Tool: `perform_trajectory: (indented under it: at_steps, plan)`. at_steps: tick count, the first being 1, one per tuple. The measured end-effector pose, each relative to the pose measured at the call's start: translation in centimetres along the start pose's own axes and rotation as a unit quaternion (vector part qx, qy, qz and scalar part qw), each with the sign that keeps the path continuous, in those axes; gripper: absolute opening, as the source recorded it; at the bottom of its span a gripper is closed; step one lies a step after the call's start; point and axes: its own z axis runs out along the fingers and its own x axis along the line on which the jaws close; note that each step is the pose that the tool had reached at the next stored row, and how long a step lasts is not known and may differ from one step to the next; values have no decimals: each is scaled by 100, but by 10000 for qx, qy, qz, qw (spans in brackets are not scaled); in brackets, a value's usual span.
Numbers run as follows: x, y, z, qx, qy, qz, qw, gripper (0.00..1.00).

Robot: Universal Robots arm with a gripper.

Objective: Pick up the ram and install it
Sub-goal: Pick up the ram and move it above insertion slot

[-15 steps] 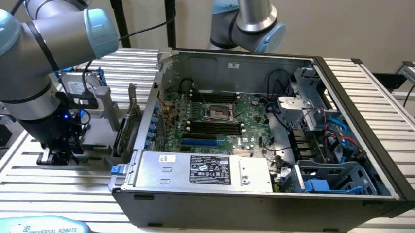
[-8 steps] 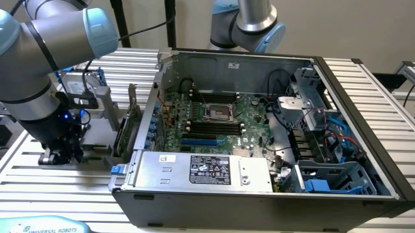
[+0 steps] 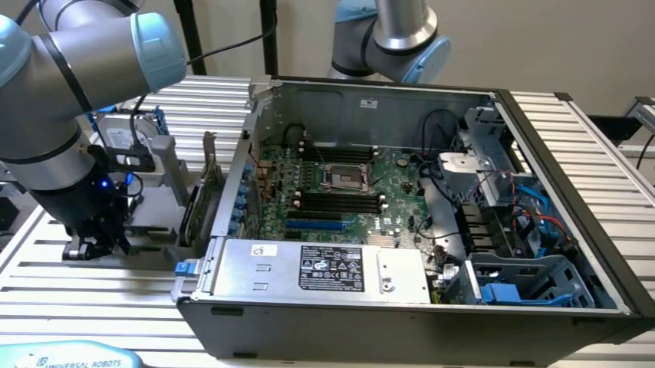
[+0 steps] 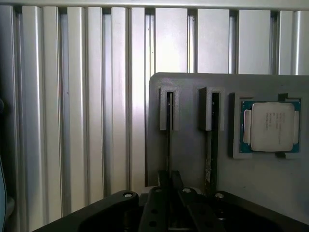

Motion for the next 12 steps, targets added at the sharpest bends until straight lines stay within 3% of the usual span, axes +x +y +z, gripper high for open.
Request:
perform_trajectory:
  at_steps: [12]
  plan:
    - [69, 6, -2, 0, 0, 0, 10000, 13]
